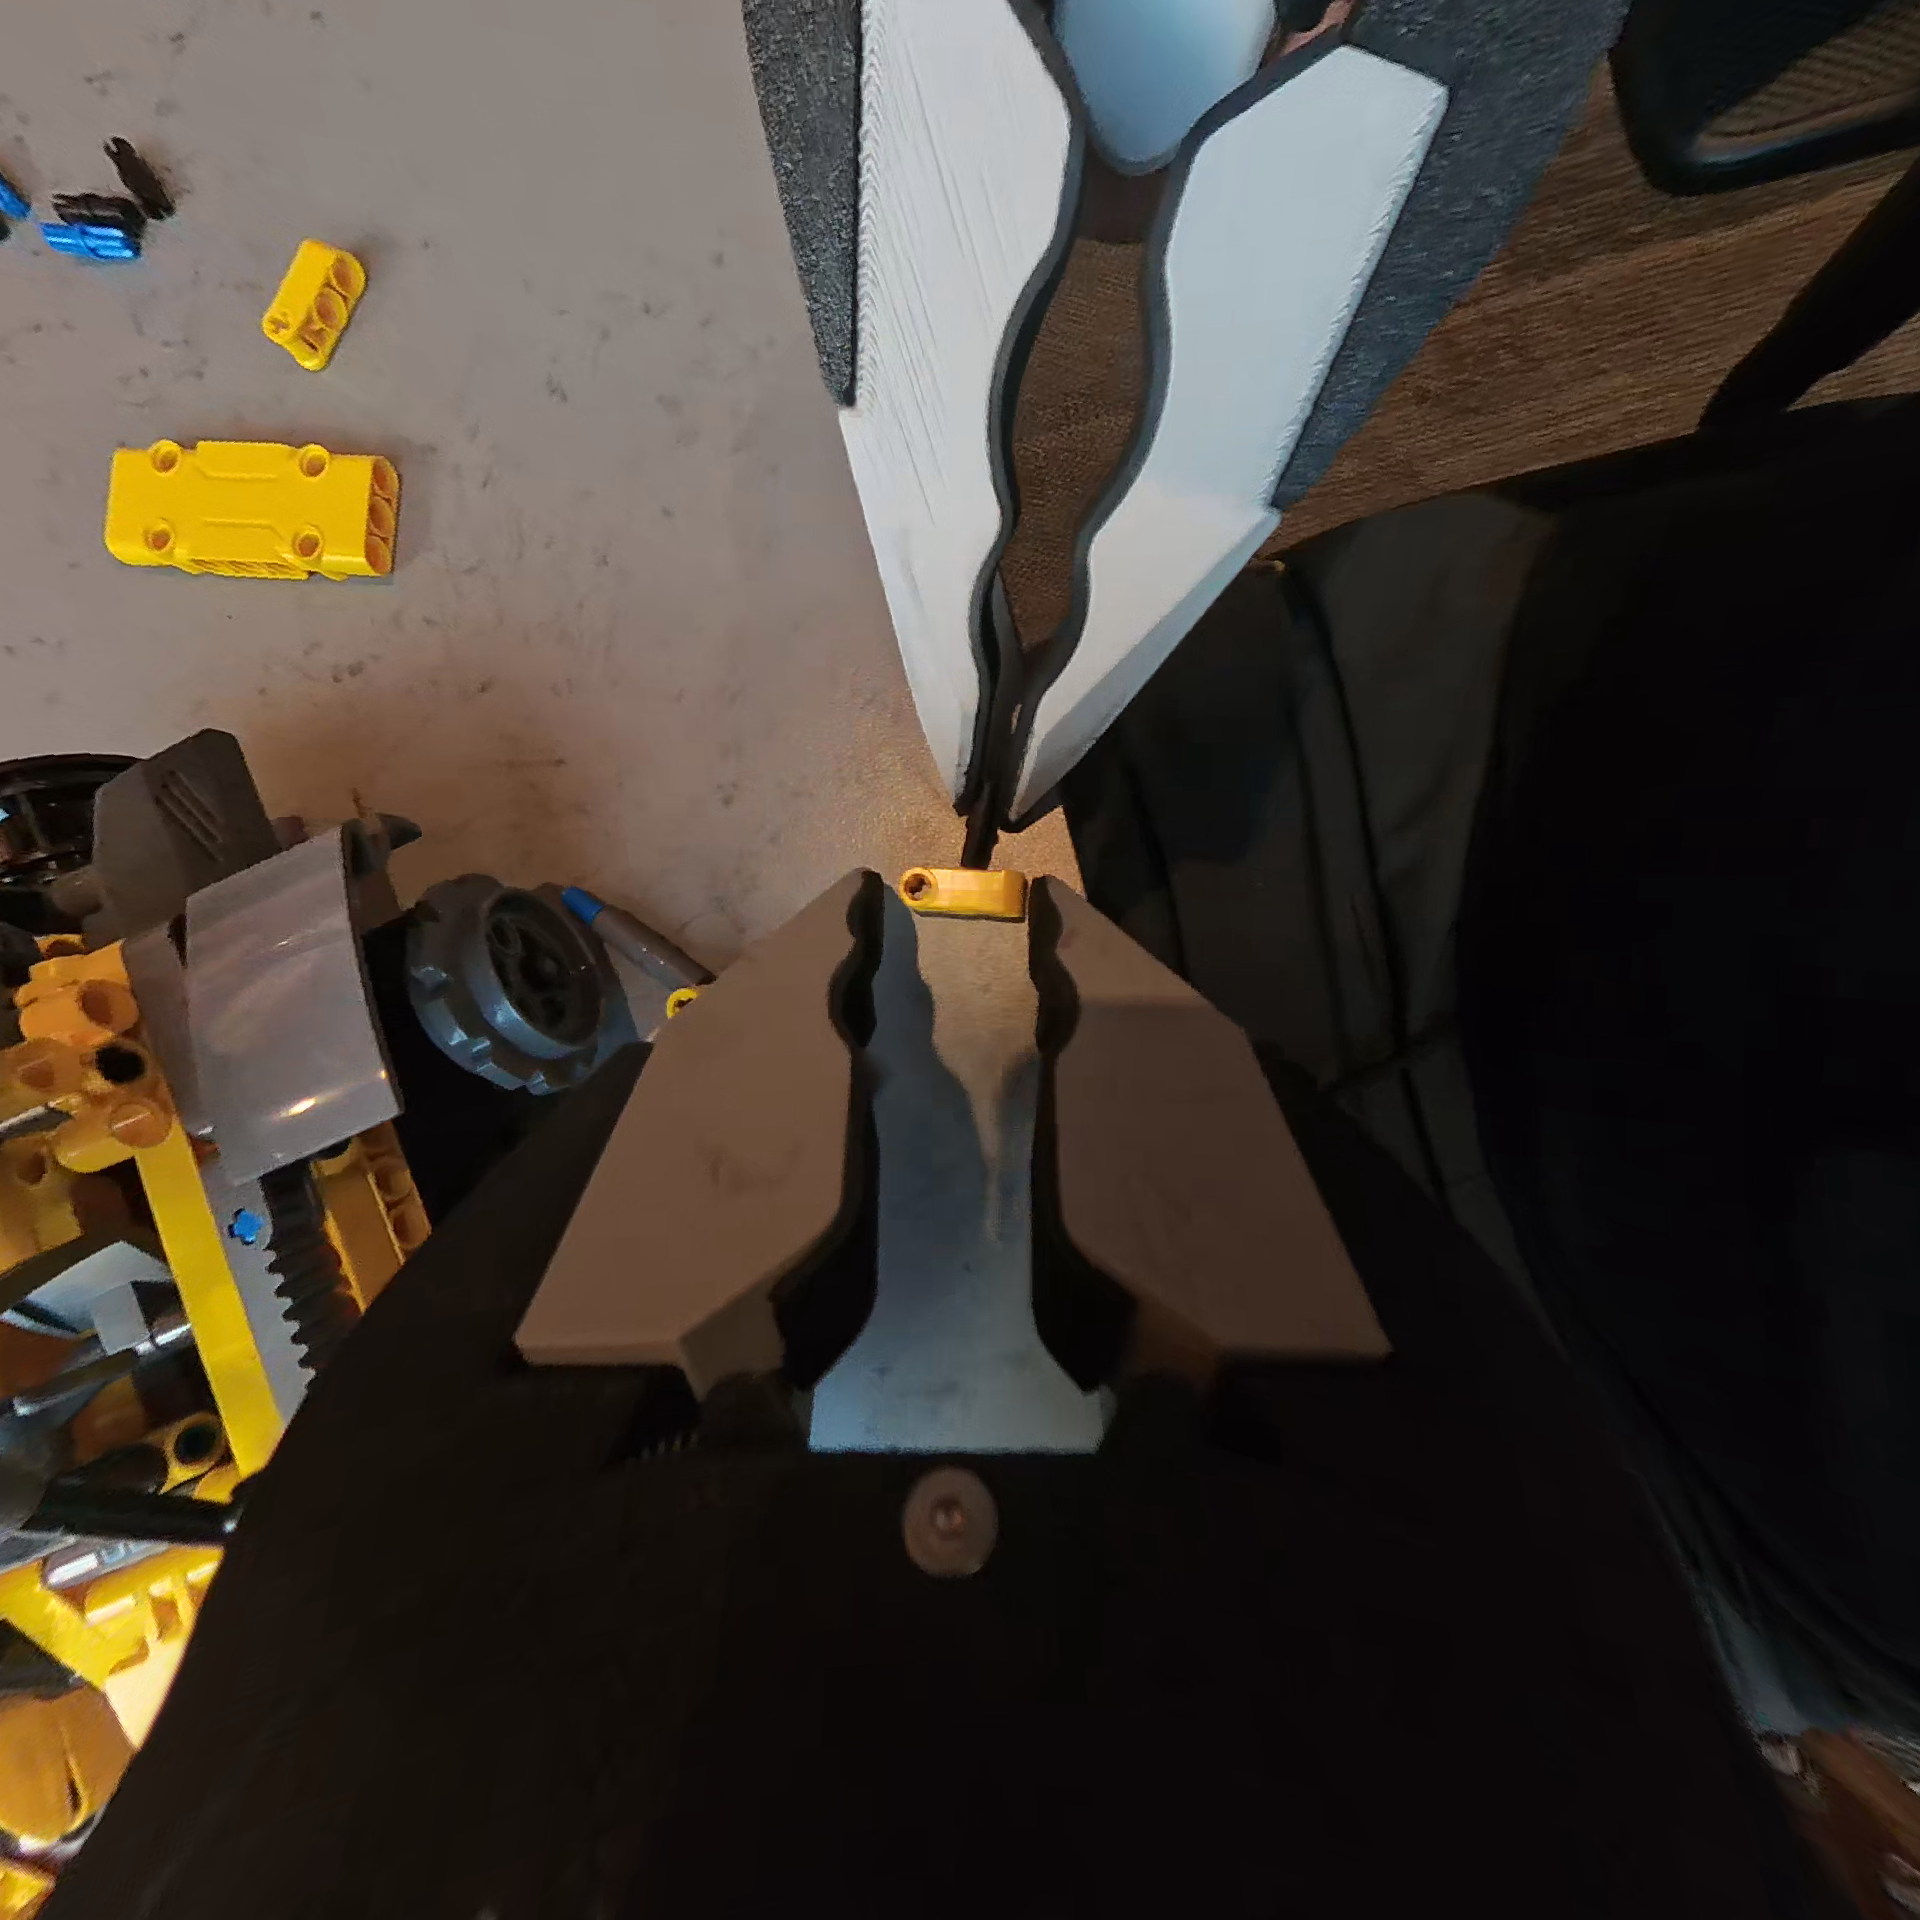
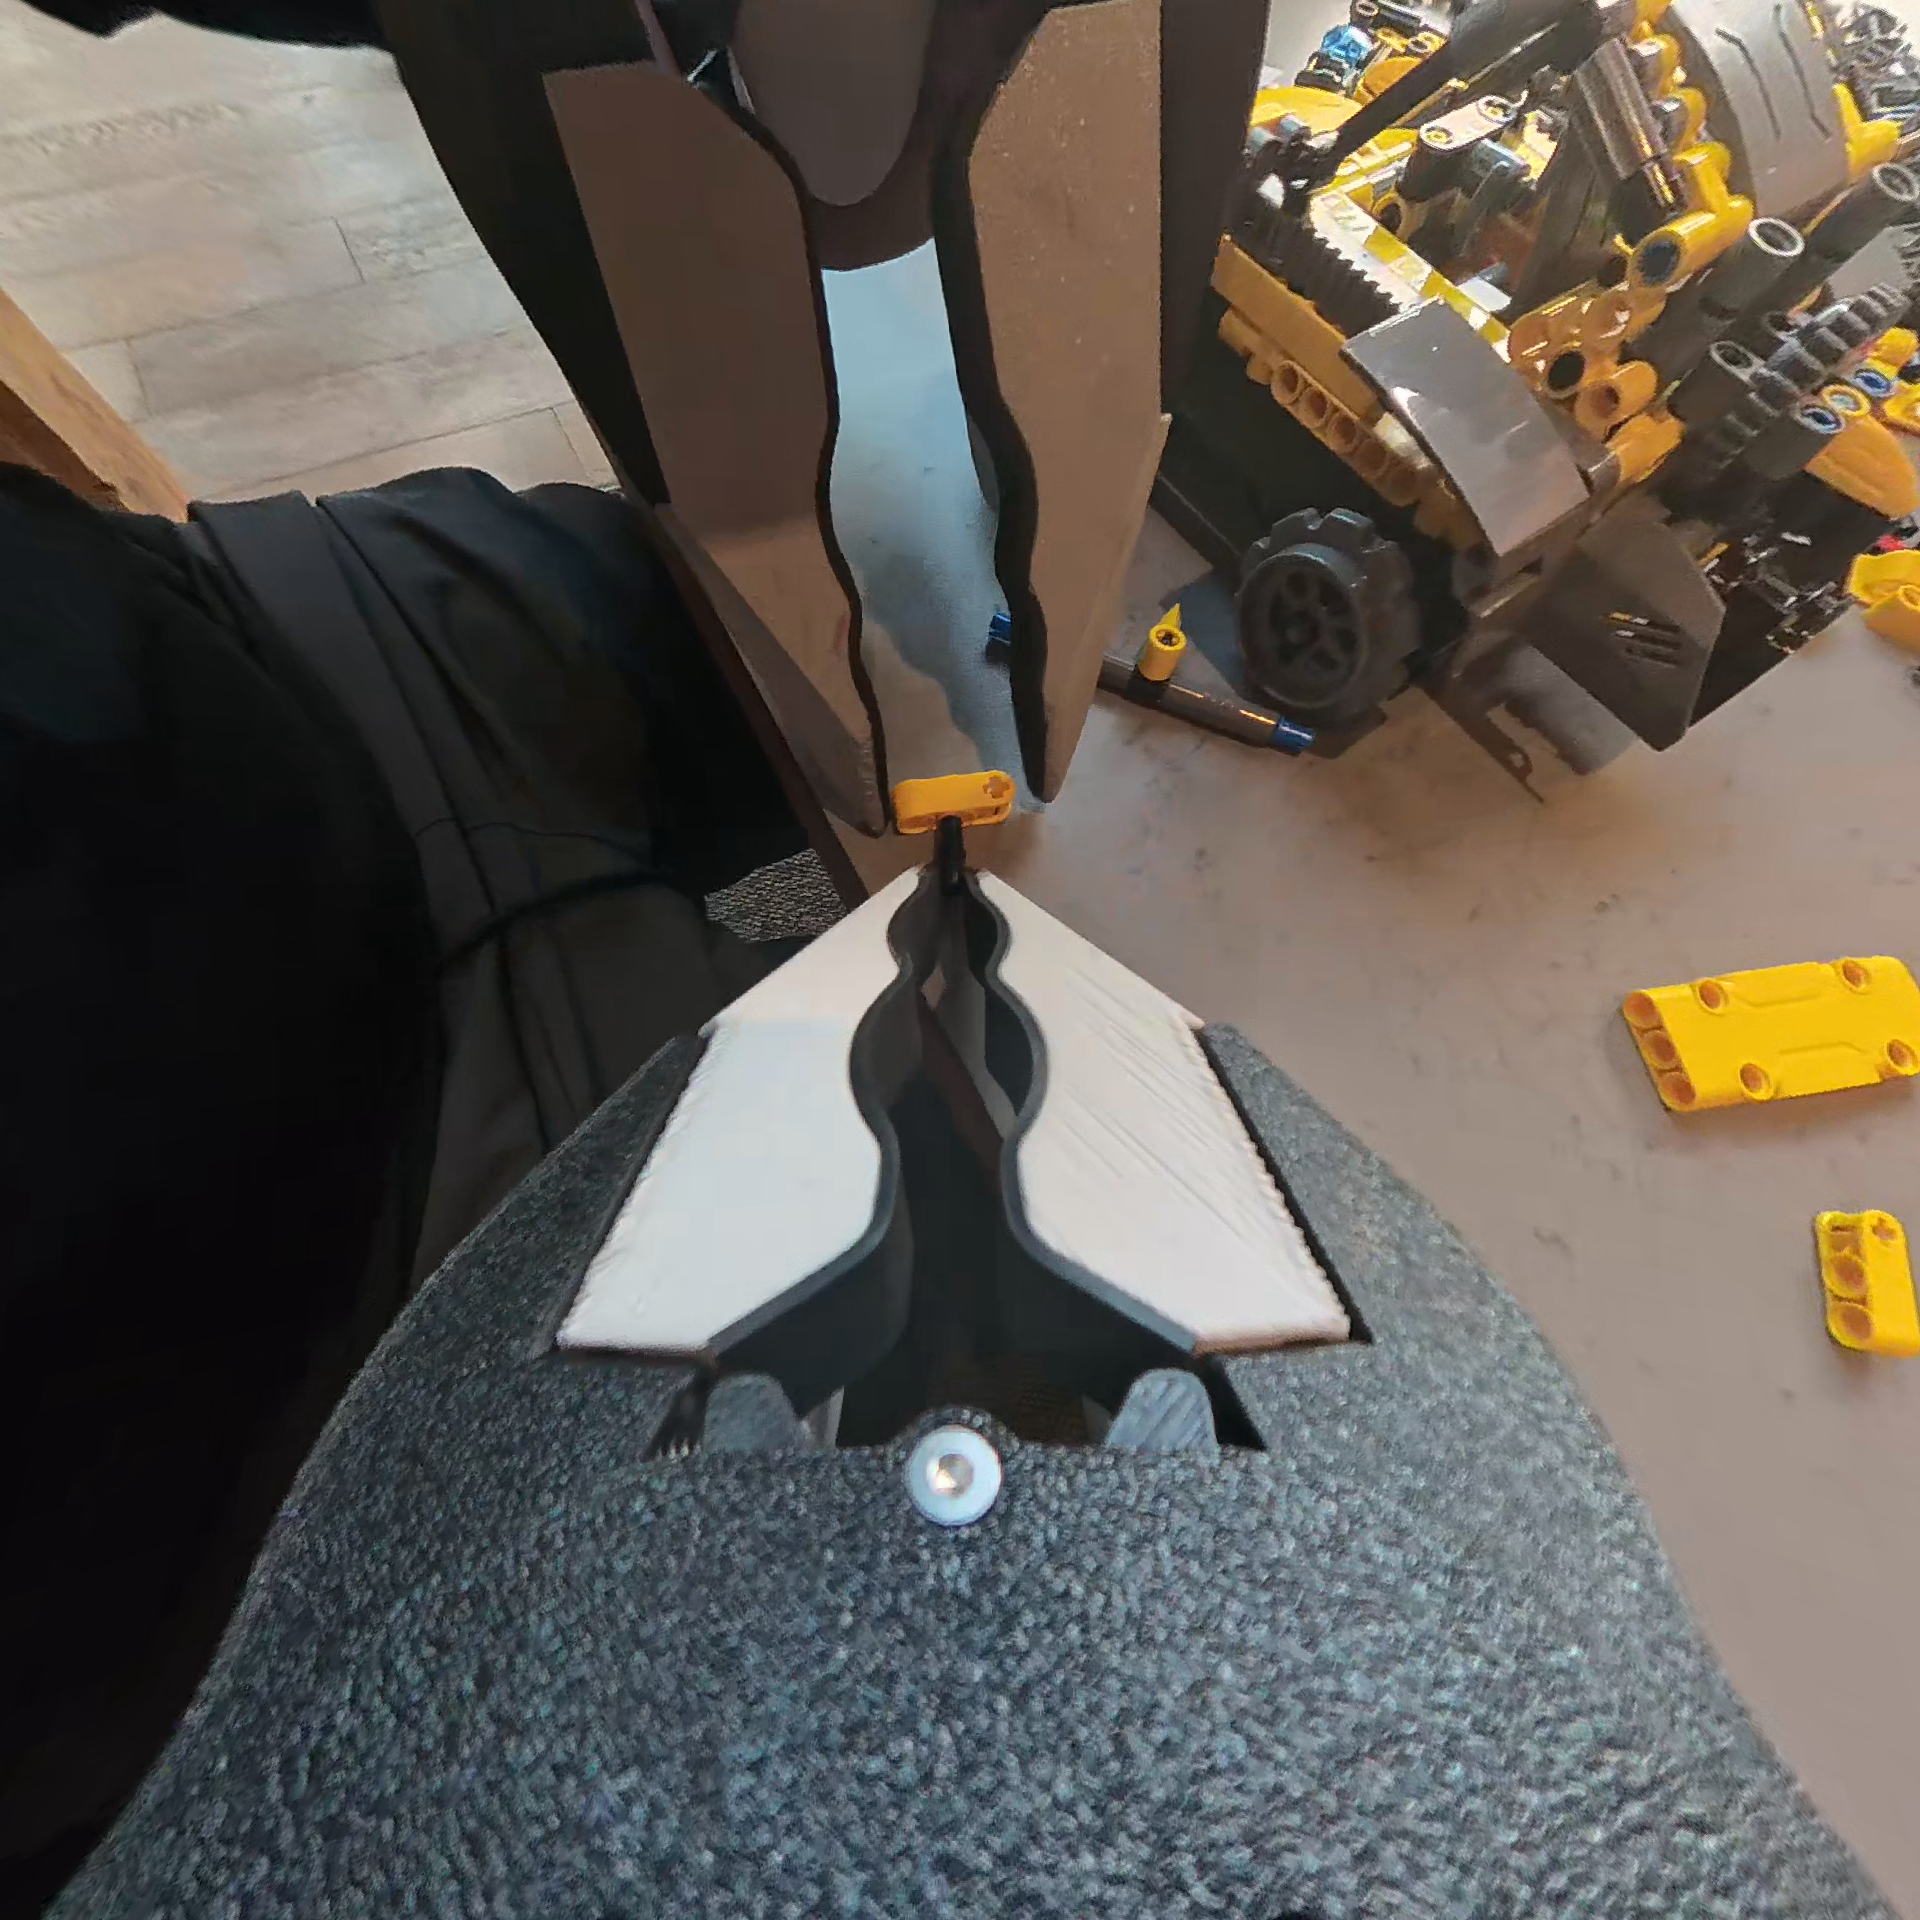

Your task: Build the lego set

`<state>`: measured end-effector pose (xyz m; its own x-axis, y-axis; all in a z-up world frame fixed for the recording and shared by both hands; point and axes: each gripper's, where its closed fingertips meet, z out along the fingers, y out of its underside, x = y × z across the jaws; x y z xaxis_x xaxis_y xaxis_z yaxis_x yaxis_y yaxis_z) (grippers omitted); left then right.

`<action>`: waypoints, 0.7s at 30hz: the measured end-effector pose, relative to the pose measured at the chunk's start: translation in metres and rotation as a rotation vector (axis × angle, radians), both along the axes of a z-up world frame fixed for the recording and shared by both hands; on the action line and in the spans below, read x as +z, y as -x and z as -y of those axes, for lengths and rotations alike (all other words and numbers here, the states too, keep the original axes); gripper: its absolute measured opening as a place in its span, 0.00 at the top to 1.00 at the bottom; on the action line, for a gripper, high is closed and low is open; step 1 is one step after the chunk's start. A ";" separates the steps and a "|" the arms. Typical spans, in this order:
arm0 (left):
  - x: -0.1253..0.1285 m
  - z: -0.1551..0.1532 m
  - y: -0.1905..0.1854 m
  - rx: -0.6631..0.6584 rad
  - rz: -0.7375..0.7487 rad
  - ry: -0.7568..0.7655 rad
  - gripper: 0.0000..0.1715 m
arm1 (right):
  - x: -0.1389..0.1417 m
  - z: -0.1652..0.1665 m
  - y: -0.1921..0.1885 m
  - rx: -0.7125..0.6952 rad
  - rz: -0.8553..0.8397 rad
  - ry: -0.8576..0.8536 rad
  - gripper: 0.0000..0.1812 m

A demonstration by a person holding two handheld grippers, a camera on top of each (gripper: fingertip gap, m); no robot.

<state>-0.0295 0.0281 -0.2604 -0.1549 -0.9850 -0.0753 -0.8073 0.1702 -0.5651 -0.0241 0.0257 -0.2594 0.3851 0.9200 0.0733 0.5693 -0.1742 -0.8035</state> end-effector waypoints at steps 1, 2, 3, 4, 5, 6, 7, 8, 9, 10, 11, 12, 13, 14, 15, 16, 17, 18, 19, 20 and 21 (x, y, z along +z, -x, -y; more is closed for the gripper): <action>0.000 0.001 0.000 -0.005 -0.005 0.016 0.87 | 0.000 0.000 0.000 0.003 -0.004 0.010 0.98; -0.001 0.002 0.000 -0.011 -0.007 0.030 0.88 | 0.000 0.000 0.000 0.007 -0.007 0.019 0.98; -0.001 0.002 0.000 -0.017 -0.007 0.037 0.88 | 0.000 0.000 0.000 0.009 -0.009 0.024 0.98; -0.001 0.002 0.000 -0.022 -0.005 0.042 0.88 | 0.000 0.000 0.000 0.010 -0.009 0.026 0.98; -0.001 0.002 0.000 -0.025 -0.003 0.047 0.88 | 0.000 0.000 0.000 0.013 -0.009 0.030 0.98; -0.001 0.002 0.000 -0.029 0.000 0.052 0.88 | 0.000 0.000 0.000 0.016 -0.010 0.031 0.98; -0.001 0.003 0.000 -0.035 0.005 0.055 0.88 | 0.000 0.001 0.001 0.020 -0.010 0.034 0.98; -0.001 0.003 0.000 -0.042 0.011 0.055 0.88 | -0.001 0.001 0.001 0.024 -0.006 0.034 0.98; -0.001 0.003 0.000 -0.046 0.018 0.057 0.88 | 0.000 0.001 0.001 0.025 -0.004 0.025 0.98; -0.001 0.003 0.000 -0.047 0.026 0.062 0.88 | 0.000 0.001 0.001 0.025 -0.004 0.023 0.98; -0.001 0.003 0.001 -0.047 0.033 0.071 0.88 | 0.000 0.001 0.001 0.024 -0.007 0.022 0.98; -0.001 0.004 0.001 -0.047 0.040 0.079 0.88 | 0.000 0.001 0.002 0.022 -0.014 0.026 0.98; -0.001 0.004 0.002 -0.047 0.046 0.087 0.88 | -0.001 0.002 0.003 0.022 -0.021 0.033 0.98; -0.001 0.005 0.003 -0.047 0.053 0.091 0.88 | -0.001 0.003 0.004 0.020 -0.029 0.030 0.98; -0.001 0.005 0.004 -0.047 0.062 0.092 0.88 | -0.001 0.003 0.005 0.014 -0.031 0.025 0.98; -0.001 0.006 0.005 -0.048 0.069 0.094 0.88 | 0.000 0.004 0.006 0.011 -0.028 0.018 0.98; -0.001 0.007 0.006 -0.048 0.074 0.097 0.88 | 0.000 0.005 0.008 0.005 -0.021 0.005 0.98; -0.001 0.008 0.008 -0.049 0.078 0.100 0.88 | 0.000 0.005 0.009 0.000 -0.014 -0.010 0.98; -0.001 0.009 0.010 -0.049 0.083 0.105 0.88 | 0.000 0.006 0.011 -0.005 -0.012 -0.021 0.98; -0.001 0.009 0.011 -0.051 0.088 0.111 0.88 | 0.000 0.007 0.013 -0.010 -0.019 -0.030 0.98; -0.001 0.010 0.012 -0.049 0.091 0.115 0.88 | 0.000 0.007 0.014 -0.019 -0.031 -0.033 0.98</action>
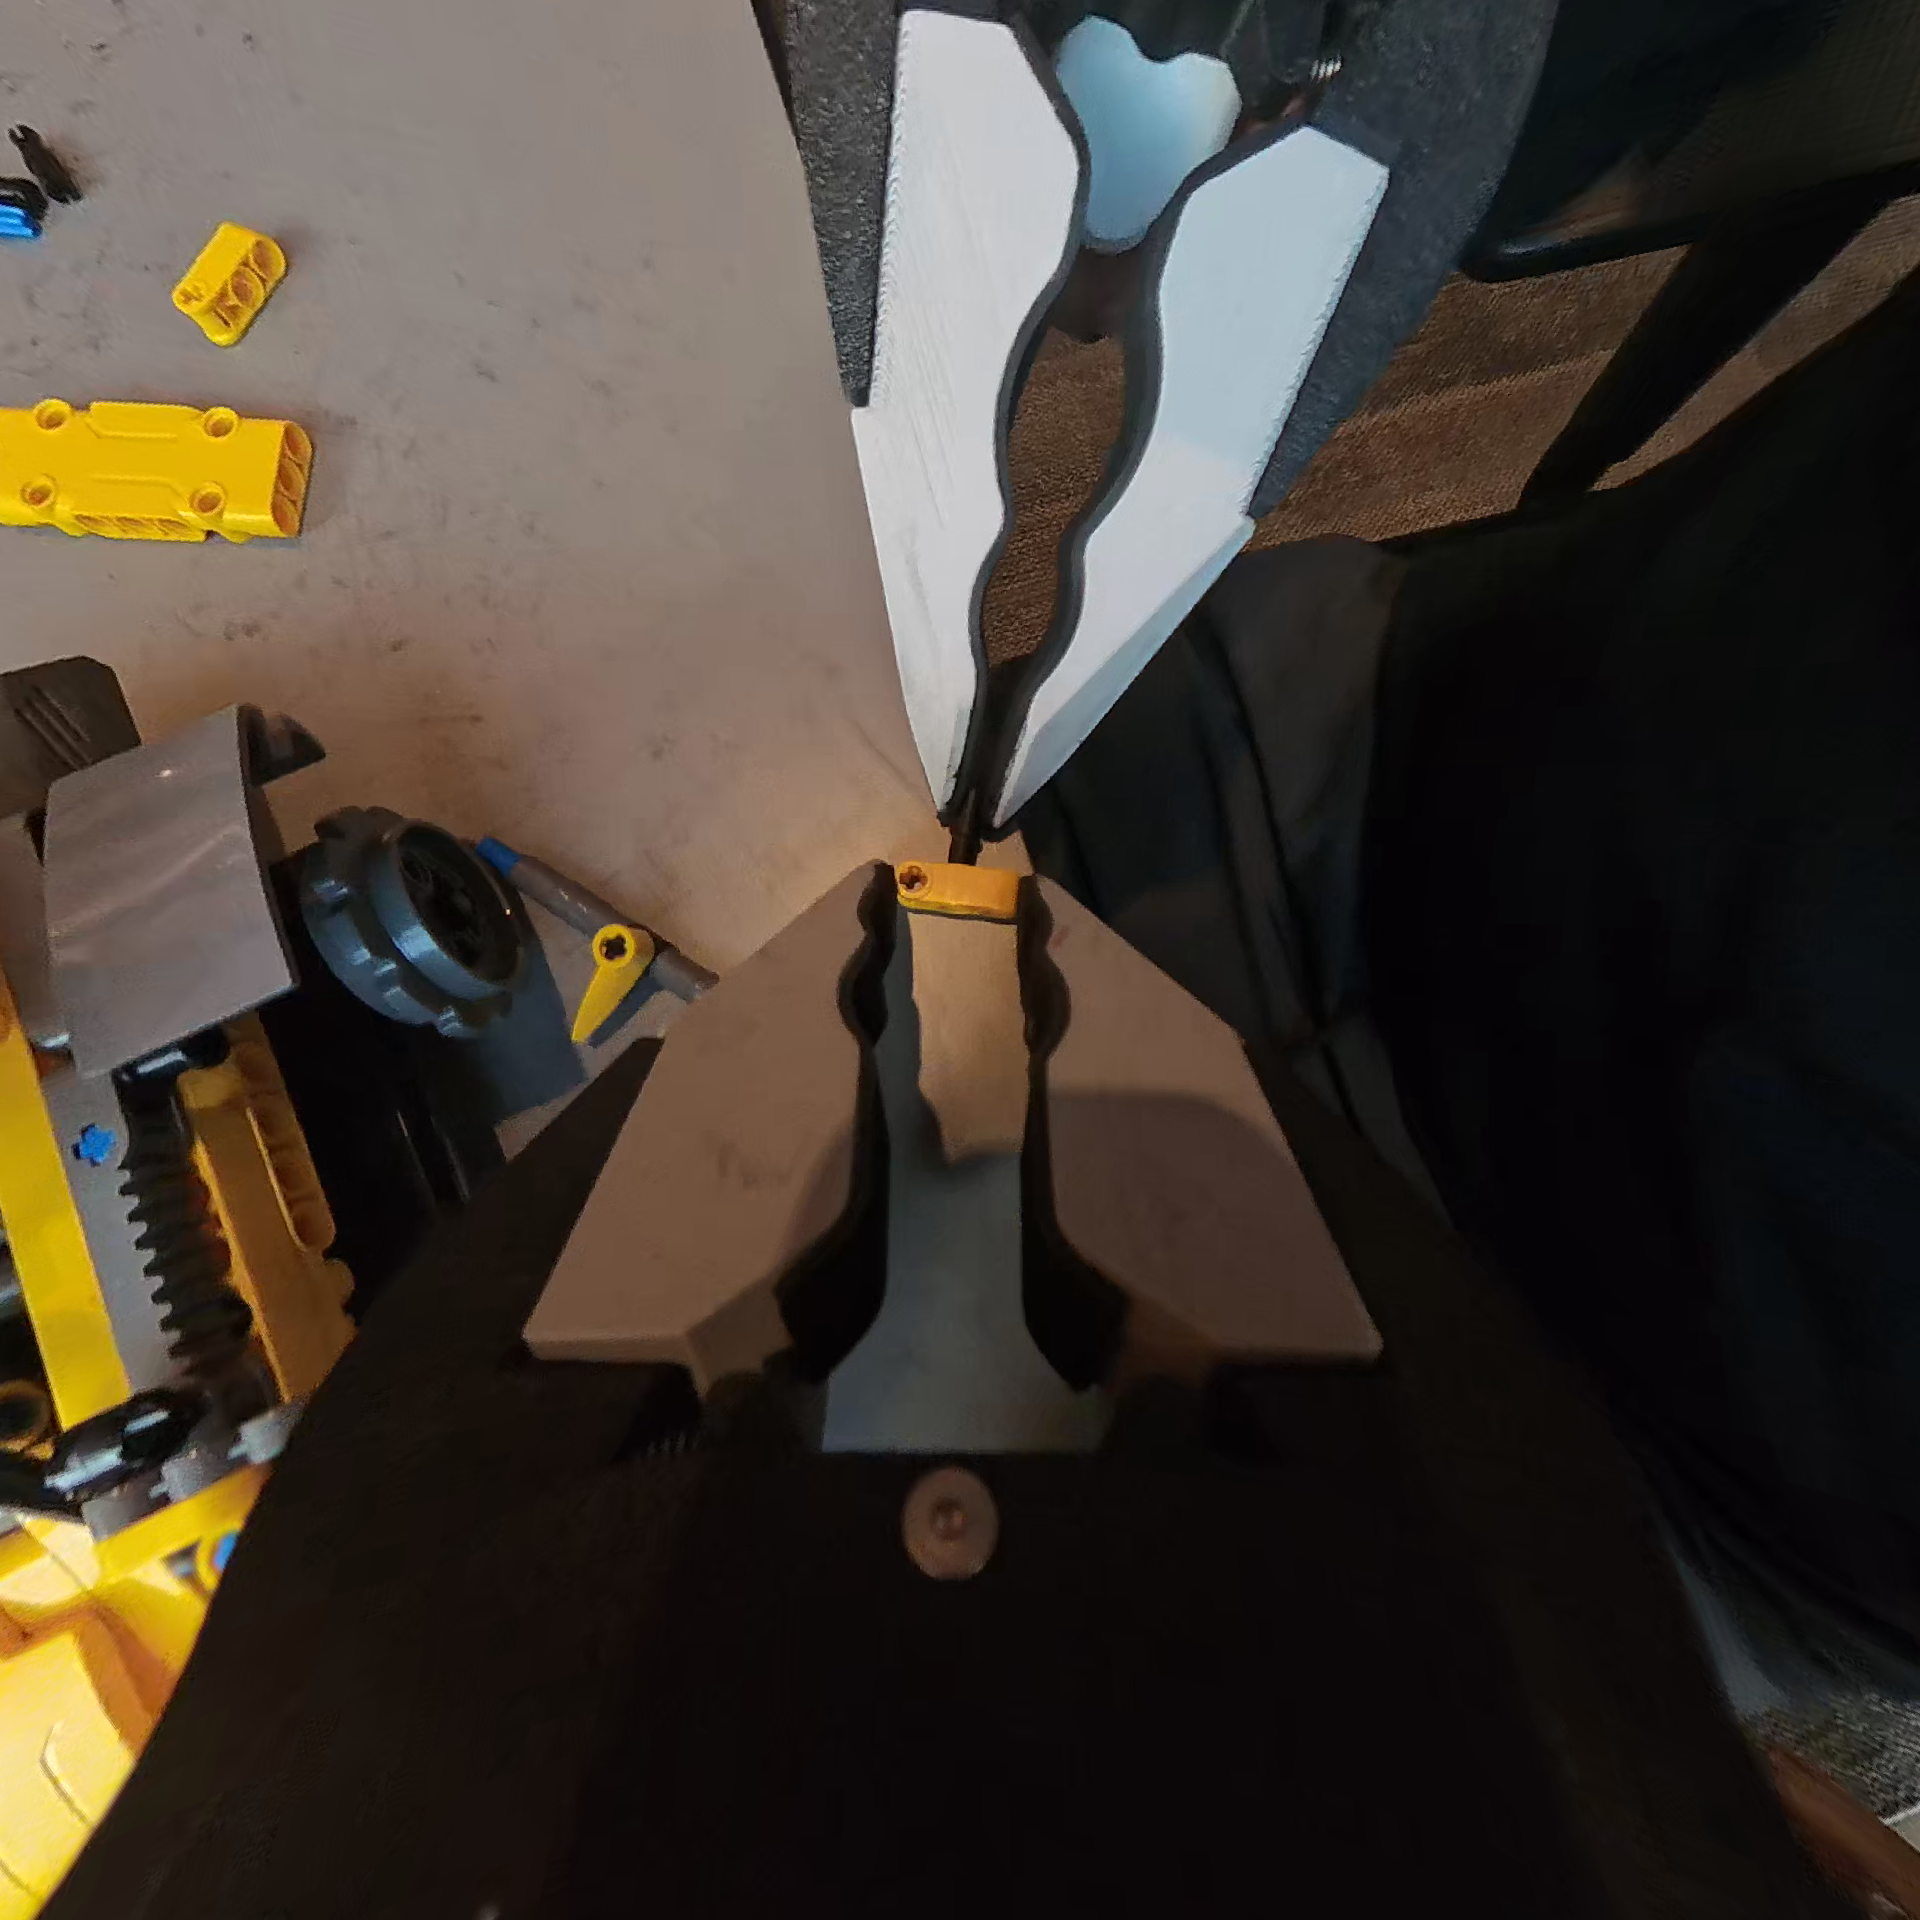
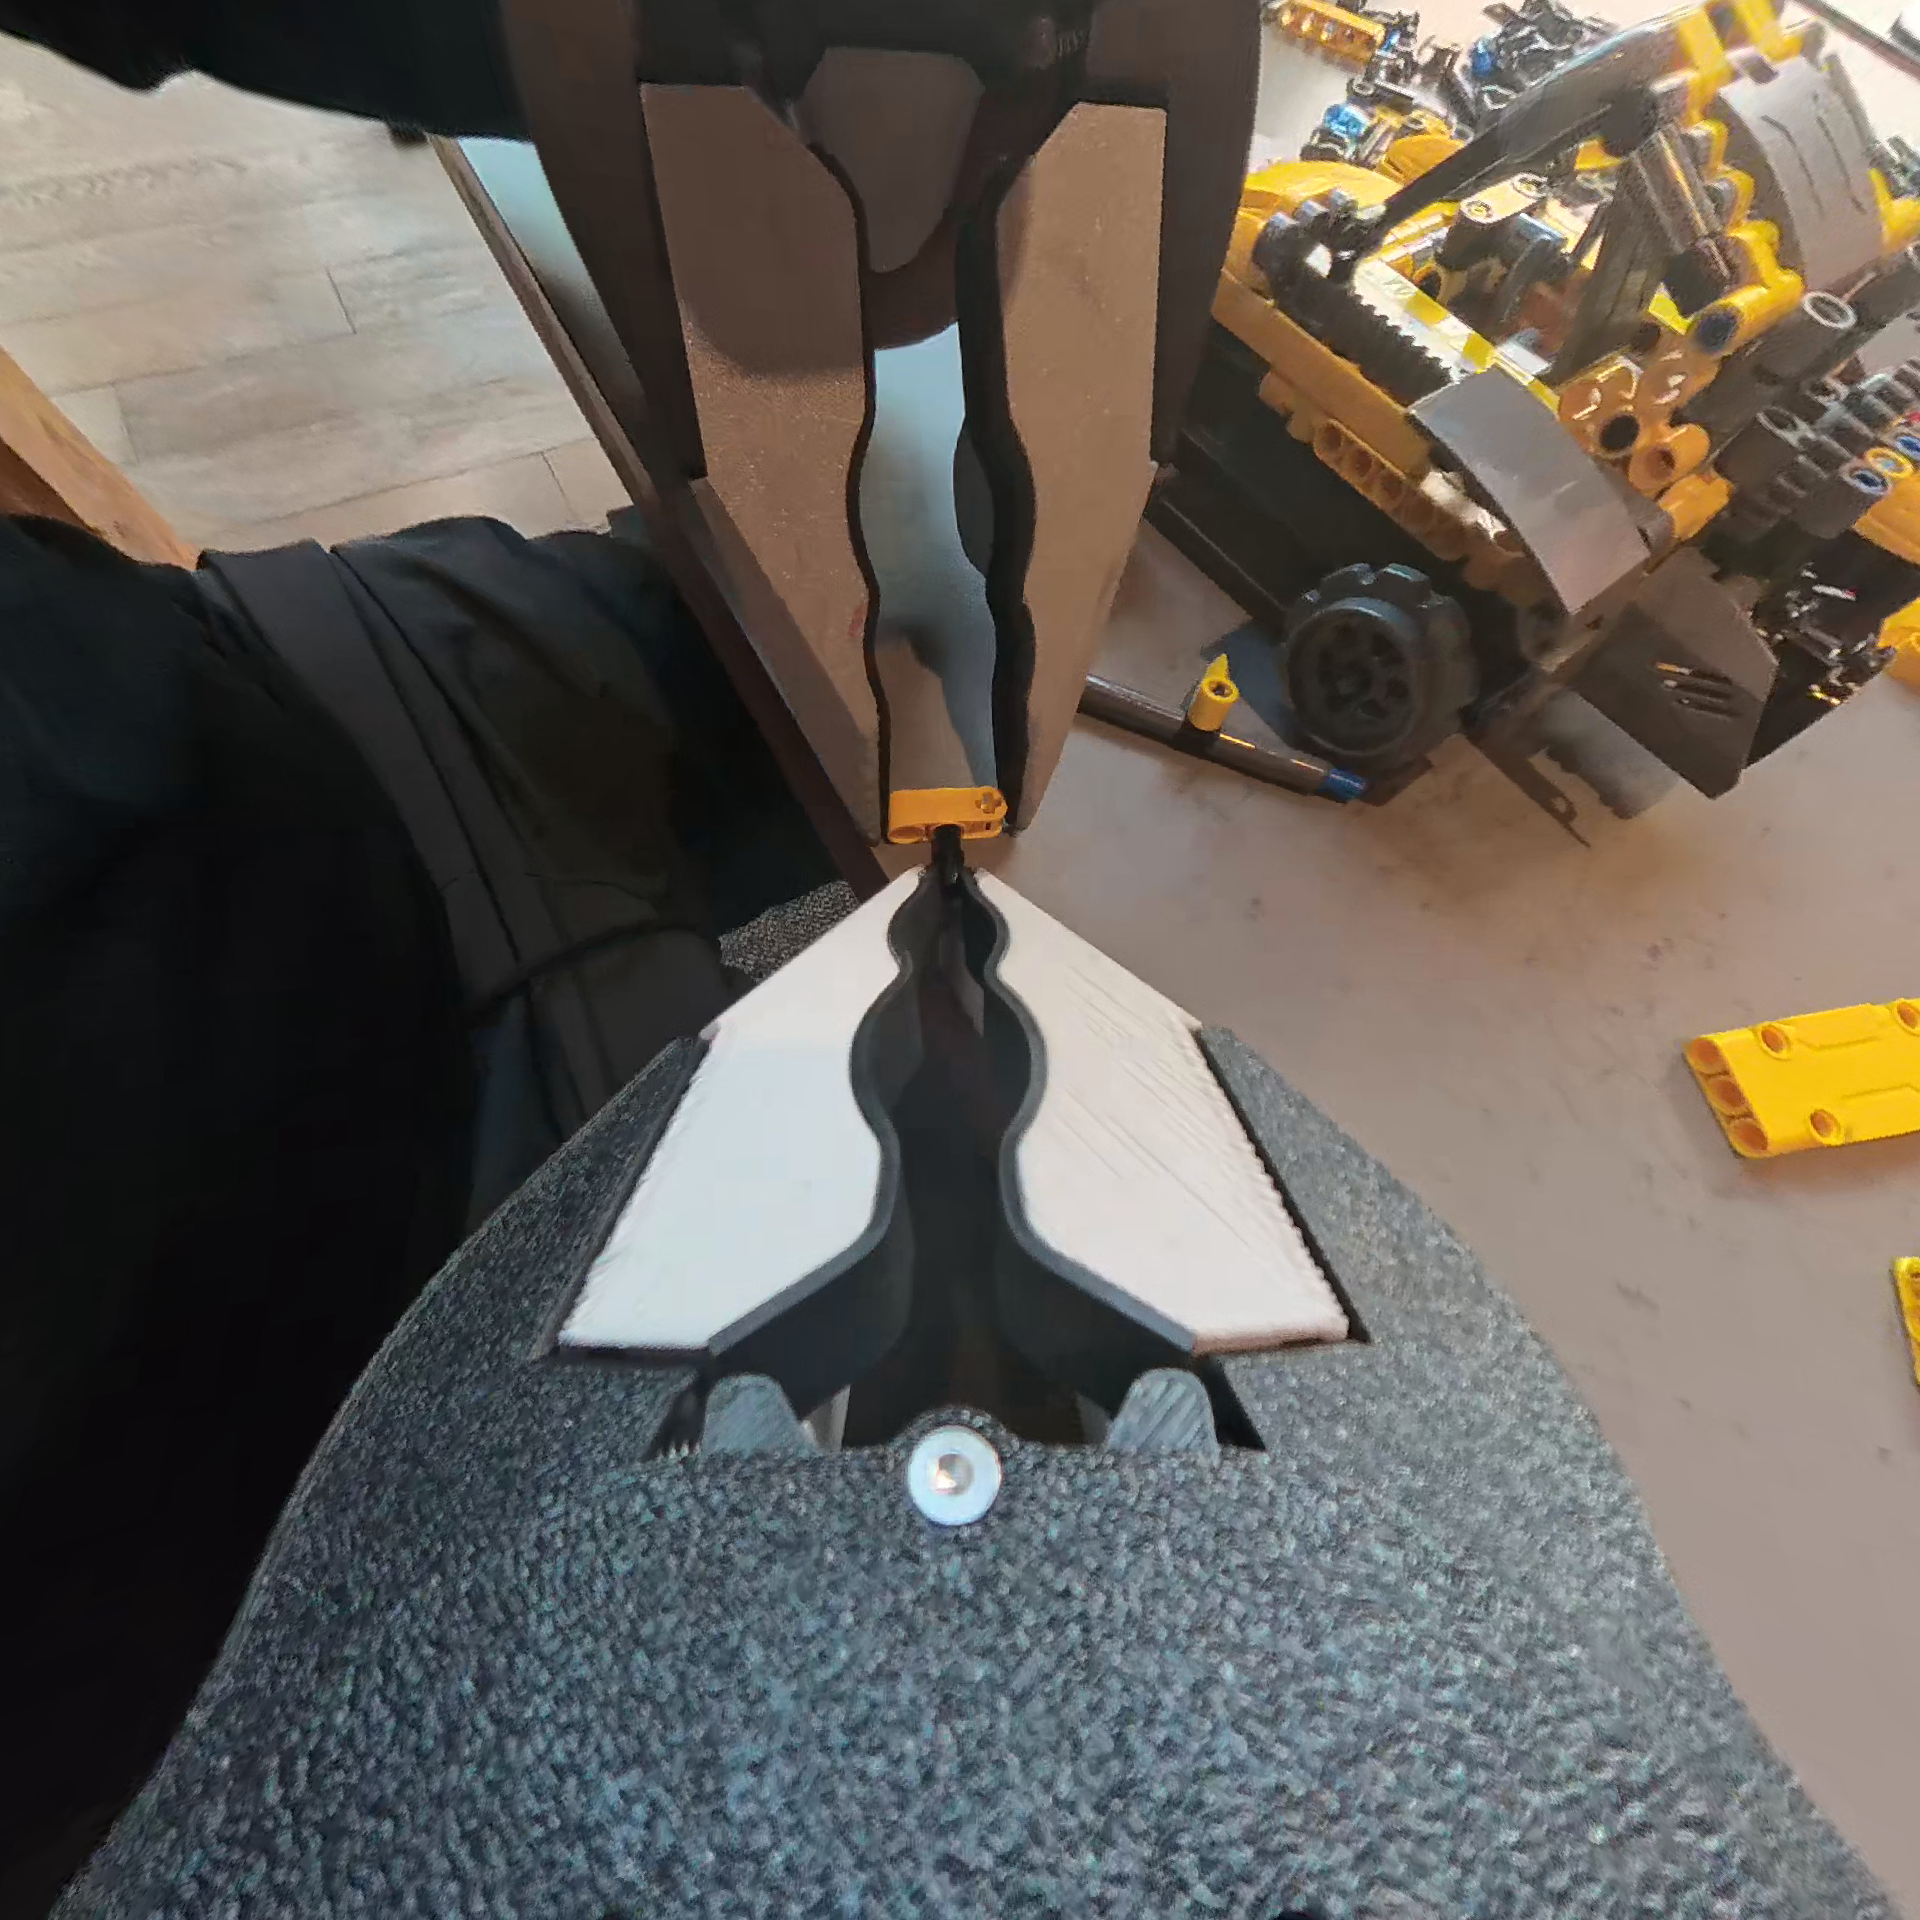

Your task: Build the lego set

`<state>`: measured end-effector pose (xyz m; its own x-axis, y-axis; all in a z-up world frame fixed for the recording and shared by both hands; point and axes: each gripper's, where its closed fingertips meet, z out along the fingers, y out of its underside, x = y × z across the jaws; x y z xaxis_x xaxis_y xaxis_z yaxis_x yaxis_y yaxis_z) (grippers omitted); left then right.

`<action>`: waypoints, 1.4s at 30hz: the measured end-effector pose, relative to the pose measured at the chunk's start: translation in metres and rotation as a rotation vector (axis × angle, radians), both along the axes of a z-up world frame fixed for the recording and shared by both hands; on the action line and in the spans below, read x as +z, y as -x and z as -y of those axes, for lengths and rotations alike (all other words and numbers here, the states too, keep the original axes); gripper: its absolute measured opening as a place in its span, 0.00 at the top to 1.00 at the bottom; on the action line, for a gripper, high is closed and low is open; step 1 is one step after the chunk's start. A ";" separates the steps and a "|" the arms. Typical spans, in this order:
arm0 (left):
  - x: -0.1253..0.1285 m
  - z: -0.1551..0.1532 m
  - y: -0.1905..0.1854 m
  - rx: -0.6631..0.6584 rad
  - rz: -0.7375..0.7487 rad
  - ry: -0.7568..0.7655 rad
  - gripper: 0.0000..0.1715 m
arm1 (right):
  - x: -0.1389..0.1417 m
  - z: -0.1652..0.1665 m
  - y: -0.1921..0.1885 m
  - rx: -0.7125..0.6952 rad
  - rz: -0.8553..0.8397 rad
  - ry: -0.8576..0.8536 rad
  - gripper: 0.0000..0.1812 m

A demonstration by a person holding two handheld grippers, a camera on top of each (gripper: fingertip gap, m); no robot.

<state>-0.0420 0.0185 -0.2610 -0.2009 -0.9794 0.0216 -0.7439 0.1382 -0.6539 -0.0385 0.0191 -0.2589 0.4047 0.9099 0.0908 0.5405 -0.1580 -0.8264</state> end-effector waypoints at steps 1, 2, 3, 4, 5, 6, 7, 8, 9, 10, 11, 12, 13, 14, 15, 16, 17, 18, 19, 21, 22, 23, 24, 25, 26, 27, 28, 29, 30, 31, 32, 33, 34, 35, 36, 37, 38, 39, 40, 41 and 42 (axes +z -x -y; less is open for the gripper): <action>0.000 0.000 0.001 0.004 0.001 0.001 0.88 | -0.001 0.000 0.001 -0.005 -0.012 0.006 0.98; 0.000 0.000 0.002 0.009 0.004 0.001 0.88 | -0.001 0.001 0.002 -0.004 -0.019 0.012 0.98; 0.000 0.000 0.002 0.012 0.008 -0.001 0.88 | -0.001 0.001 0.002 0.001 -0.019 0.015 0.98; 0.000 0.000 0.002 0.013 0.013 -0.004 0.88 | -0.001 0.001 0.002 -0.001 -0.022 0.017 0.98; 0.000 0.000 0.002 0.013 0.018 -0.004 0.88 | -0.001 0.001 0.002 -0.006 -0.030 0.019 0.98; 0.000 0.000 0.003 0.014 0.023 0.000 0.88 | -0.001 0.001 0.003 -0.012 -0.040 0.016 0.98; 0.000 0.000 0.003 0.016 0.031 0.005 0.88 | 0.000 0.001 0.003 -0.016 -0.047 0.005 0.98; 0.000 0.000 0.003 0.018 0.040 0.012 0.88 | 0.000 0.001 0.003 -0.014 -0.045 -0.010 0.98; 0.000 0.000 0.003 0.021 0.049 0.019 0.88 | -0.001 0.001 0.004 -0.009 -0.039 -0.020 0.98; 0.000 0.000 0.003 0.021 0.057 0.025 0.88 | 0.000 0.001 0.004 0.001 -0.029 -0.024 0.98; 0.000 0.001 0.003 0.019 0.060 0.028 0.88 | 0.000 0.001 0.004 0.014 -0.019 -0.034 0.98; 0.000 0.001 0.004 0.014 0.060 0.028 0.88 | 0.000 0.001 0.004 0.031 -0.005 -0.050 0.99; 0.000 0.001 0.004 0.010 0.058 0.028 0.88 | 0.000 0.001 0.005 0.048 0.009 -0.066 0.98; 0.000 0.000 0.005 0.008 0.055 0.028 0.88 | 0.000 0.000 0.005 0.058 0.019 -0.077 0.98; 0.000 -0.001 0.005 0.008 0.053 0.027 0.88 | 0.000 -0.001 0.006 0.063 0.022 -0.083 0.99; 0.000 -0.001 0.006 0.006 0.054 0.025 0.88 | 0.000 -0.001 0.007 0.069 0.025 -0.091 0.99; 0.000 -0.001 0.007 0.003 0.056 0.026 0.88 | 0.000 -0.001 0.007 0.078 0.028 -0.105 0.99; 0.000 0.000 0.007 -0.001 0.058 0.030 0.88 | 0.000 0.001 0.008 0.094 0.031 -0.130 0.98; 0.000 0.002 0.008 -0.006 0.061 0.035 0.88 | 0.001 0.002 0.008 0.111 0.029 -0.152 0.99; 0.001 0.004 0.009 -0.013 0.067 0.052 0.88 | 0.001 0.004 0.010 0.127 0.010 -0.154 0.98; 0.001 0.004 0.010 -0.012 0.067 0.062 0.88 | 0.001 0.005 0.012 0.127 -0.002 -0.155 0.98; 0.001 0.005 0.012 -0.012 0.068 0.069 0.88 | 0.001 0.006 0.014 0.125 -0.007 -0.161 0.98; 0.001 0.007 0.014 -0.012 0.072 0.078 0.88 | 0.001 0.008 0.016 0.123 -0.006 -0.165 0.98; 0.001 0.008 0.016 -0.011 0.078 0.088 0.89 | 0.001 0.009 0.018 0.110 -0.009 -0.176 0.98; 0.001 0.008 0.018 -0.007 0.080 0.095 0.89 | 0.001 0.008 0.020 0.087 -0.008 -0.191 0.98; 0.001 0.007 0.020 -0.006 0.080 0.094 0.88 | 0.001 0.008 0.022 0.070 -0.005 -0.210 0.97; 0.001 0.007 0.021 -0.010 0.081 0.089 0.89 | 0.001 0.007 0.023 0.063 0.007 -0.236 0.98; 0.001 0.007 0.022 -0.014 0.081 0.087 0.88 | 0.002 0.007 0.024 0.062 0.022 -0.262 0.98; 0.001 0.007 0.023 -0.017 0.080 0.088 0.88 | 0.002 0.007 0.024 0.062 0.034 -0.287 0.98; 0.001 0.007 0.023 -0.020 0.080 0.090 0.88 | 0.002 0.007 0.025 0.064 0.046 -0.322 0.98; 0.001 0.008 0.024 -0.023 0.081 0.090 0.88 | 0.002 0.007 0.025 0.069 0.063 -0.356 0.98; 0.001 0.008 0.024 -0.026 0.081 0.087 0.88 | 0.003 0.007 0.026 0.077 0.087 -0.401 0.99; 0.001 0.008 0.024 -0.028 0.082 0.084 0.88 | 0.003 0.007 0.026 0.086 0.124 -0.463 0.98; 0.001 0.008 0.025 -0.029 0.082 0.085 0.88 | 0.003 0.007 0.027 0.091 0.163 -0.526 0.98; 0.001 0.008 0.025 -0.029 0.082 0.086 0.88 | 0.004 0.007 0.027 0.090 0.193 -0.576 0.98; 0.001 0.008 0.025 -0.030 0.083 0.085 0.88 | 0.004 0.007 0.027 0.085 0.203 -0.602 0.98; 0.001 0.008 0.026 -0.031 0.083 0.083 0.88 | 0.003 0.008 0.028 0.077 0.186 -0.588 0.98; 0.001 0.008 0.026 -0.031 0.084 0.084 0.88 | 0.003 0.008 0.028 0.057 0.128 -0.508 0.98; 0.001 0.008 0.026 -0.032 0.084 0.085 0.88 | 0.003 0.008 0.028 0.028 0.040 -0.373 0.99; 0.001 0.009 0.026 -0.035 0.083 0.087 0.89 | 0.002 0.009 0.029 0.005 -0.052 -0.222 0.99; 0.001 0.011 0.026 -0.048 0.084 0.092 0.88 | 0.000 0.011 0.031 -0.013 -0.133 -0.082 0.98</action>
